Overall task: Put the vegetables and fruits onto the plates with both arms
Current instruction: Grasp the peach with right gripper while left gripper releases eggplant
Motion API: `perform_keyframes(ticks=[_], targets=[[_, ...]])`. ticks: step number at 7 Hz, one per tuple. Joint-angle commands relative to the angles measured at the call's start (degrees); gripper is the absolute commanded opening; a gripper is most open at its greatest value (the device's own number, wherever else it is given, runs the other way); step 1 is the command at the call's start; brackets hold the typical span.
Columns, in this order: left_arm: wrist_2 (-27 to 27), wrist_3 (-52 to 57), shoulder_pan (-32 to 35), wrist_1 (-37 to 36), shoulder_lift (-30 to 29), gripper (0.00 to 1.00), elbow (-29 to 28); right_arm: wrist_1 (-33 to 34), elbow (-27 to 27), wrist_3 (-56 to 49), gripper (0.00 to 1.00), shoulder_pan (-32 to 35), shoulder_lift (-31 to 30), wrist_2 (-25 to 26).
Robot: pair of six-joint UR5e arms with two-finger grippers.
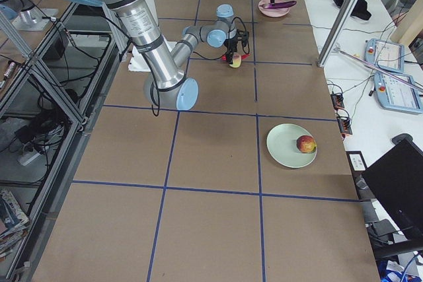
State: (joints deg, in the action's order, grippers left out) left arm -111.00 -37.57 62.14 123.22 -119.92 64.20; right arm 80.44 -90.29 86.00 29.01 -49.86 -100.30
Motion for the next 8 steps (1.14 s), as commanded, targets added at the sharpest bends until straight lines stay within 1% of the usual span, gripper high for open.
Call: perform_keyframes(ticks=[1, 4, 7, 8], targets=[[0.00, -0.67, 0.00, 1.49, 0.12, 1.00, 0.13, -0.19, 2.30, 0.04, 1.00, -0.01, 1.16, 0.02], [0.00, -0.93, 0.00, 1.58, 0.83, 1.00, 1.80, -0.54, 6.34, 0.04, 0.99, -0.01, 3.88, 0.11], [0.00, -1.02, 0.00, 1.49, 1.70, 1.00, 3.64, -0.54, 8.98, -0.22, 0.99, -0.01, 4.77, 0.02], [-0.09, -1.89, -0.09, 1.49, 1.88, 1.00, 4.34, -0.54, 9.69, -0.13, 0.78, -0.09, 5.12, 0.02]])
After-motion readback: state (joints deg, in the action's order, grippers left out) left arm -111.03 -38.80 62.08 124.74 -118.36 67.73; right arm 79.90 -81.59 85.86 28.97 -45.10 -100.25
